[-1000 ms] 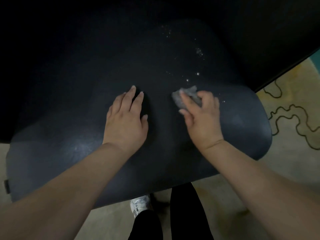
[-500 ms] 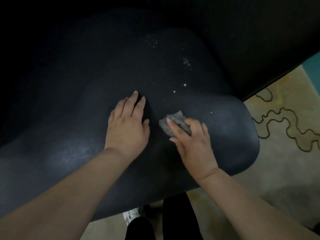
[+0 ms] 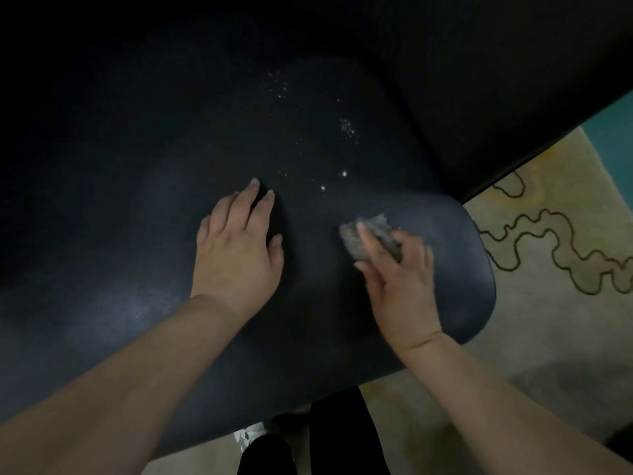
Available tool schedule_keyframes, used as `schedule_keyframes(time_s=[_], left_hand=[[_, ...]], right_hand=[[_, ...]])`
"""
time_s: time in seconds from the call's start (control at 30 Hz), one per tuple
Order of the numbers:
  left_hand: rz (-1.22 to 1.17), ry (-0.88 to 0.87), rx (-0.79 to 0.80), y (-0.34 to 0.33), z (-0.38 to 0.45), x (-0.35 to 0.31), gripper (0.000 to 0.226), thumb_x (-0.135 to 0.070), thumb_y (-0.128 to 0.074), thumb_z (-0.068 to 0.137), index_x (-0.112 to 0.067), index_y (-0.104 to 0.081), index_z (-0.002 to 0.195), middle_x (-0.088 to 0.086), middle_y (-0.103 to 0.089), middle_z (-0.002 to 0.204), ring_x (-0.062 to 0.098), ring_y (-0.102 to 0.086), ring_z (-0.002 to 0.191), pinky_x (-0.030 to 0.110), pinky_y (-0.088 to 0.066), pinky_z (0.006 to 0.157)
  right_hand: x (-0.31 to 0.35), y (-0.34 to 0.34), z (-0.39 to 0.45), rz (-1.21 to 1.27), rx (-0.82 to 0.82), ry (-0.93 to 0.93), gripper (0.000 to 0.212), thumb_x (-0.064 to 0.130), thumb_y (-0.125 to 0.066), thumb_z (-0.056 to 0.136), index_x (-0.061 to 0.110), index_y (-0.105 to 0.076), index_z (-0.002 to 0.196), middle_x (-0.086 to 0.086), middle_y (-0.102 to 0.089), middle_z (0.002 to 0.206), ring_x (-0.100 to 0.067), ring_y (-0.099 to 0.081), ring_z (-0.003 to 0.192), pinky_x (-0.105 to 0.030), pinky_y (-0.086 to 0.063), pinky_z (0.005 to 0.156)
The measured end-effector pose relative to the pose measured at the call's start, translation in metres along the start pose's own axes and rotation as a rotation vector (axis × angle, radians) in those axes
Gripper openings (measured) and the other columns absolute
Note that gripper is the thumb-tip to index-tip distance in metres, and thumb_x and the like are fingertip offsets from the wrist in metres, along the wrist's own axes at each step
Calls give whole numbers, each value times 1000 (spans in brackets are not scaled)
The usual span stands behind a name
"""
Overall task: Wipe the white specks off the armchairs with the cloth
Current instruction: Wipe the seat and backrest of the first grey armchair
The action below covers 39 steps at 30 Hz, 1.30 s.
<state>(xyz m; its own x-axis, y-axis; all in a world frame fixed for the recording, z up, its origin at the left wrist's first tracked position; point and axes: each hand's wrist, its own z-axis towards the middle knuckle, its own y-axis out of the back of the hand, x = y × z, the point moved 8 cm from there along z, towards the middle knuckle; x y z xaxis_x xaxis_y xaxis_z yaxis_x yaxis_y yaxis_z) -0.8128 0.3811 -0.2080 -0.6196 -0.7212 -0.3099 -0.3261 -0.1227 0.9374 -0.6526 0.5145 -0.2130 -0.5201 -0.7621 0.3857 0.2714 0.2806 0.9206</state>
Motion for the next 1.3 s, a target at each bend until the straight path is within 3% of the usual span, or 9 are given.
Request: schedule_keyframes(time_s=[0.17, 0.33, 0.4, 0.47, 0.6, 0.83, 1.07, 1.2, 1.3], left_hand=[[9, 5, -16, 0, 2, 3, 58, -29, -55, 90, -16, -40, 144, 2, -32, 153, 26, -28, 134, 45, -26, 109], [-11, 11, -28, 2, 4, 3, 59, -29, -55, 89, -15, -40, 144, 4, -33, 153, 26, -27, 133, 45, -25, 109], [-23, 23, -38, 3, 5, 5, 59, -28, -55, 89, -15, -40, 144, 4, -33, 152, 27, -28, 133, 45, -25, 110], [-30, 38, -46, 6, 6, 8, 58, -27, -55, 89, -15, -40, 144, 4, -34, 152, 28, -29, 133, 45, -25, 110], [-27, 58, -50, 9, 8, 16, 58, -28, -54, 90, -15, -39, 144, 4, -33, 152, 28, -28, 135, 44, -24, 112], [-23, 62, -36, 9, 6, 21, 58, -26, -55, 90, -15, -39, 145, 3, -32, 153, 27, -28, 135, 43, -25, 111], [-30, 89, -10, 10, 1, 26, 57, -27, -54, 92, -17, -37, 146, 1, -29, 155, 25, -25, 136, 43, -22, 112], [-26, 116, -17, 11, 4, 29, 58, -28, -53, 92, -18, -37, 146, 3, -28, 155, 26, -25, 136, 42, -21, 112], [-33, 162, -42, 15, 7, 35, 58, -28, -54, 90, -18, -38, 145, 5, -30, 154, 28, -26, 135, 44, -22, 111]], right_hand=[[-25, 2, 43, 36, -108, -268, 49, 25, -54, 95, 26, -45, 143, -16, -39, 126, -29, -36, 110, -39, -33, 100], [46, -17, 15, 38, 13, 19, 57, 29, -52, 86, 32, -39, 142, -8, -35, 125, -22, -36, 104, -39, -44, 89], [38, -14, 4, 49, 11, 53, 56, 29, -54, 87, 32, -40, 140, -8, -37, 122, -23, -37, 103, -44, -46, 89], [8, -4, 14, 35, -16, -54, 52, 27, -55, 91, 30, -42, 142, -12, -38, 123, -24, -34, 106, -48, -43, 94], [-26, 4, 53, 42, -108, -273, 49, 24, -55, 96, 25, -44, 144, -17, -38, 126, -30, -37, 110, -43, -36, 100], [54, -25, 26, 54, -8, 85, 54, 26, -56, 86, 27, -48, 139, -12, -40, 122, -29, -42, 101, -43, -44, 88], [5, -15, 98, 112, -71, -205, 50, 23, -54, 97, 28, -41, 145, -14, -37, 131, -30, -38, 111, -38, -34, 101], [66, -32, 83, 135, -11, 59, 56, 15, -62, 89, 26, -46, 142, -13, -43, 126, -31, -42, 104, -38, -38, 92], [60, -27, 61, 63, 0, 162, 48, 29, -50, 92, 26, -50, 139, -12, -44, 121, -32, -45, 98, -43, -43, 86]])
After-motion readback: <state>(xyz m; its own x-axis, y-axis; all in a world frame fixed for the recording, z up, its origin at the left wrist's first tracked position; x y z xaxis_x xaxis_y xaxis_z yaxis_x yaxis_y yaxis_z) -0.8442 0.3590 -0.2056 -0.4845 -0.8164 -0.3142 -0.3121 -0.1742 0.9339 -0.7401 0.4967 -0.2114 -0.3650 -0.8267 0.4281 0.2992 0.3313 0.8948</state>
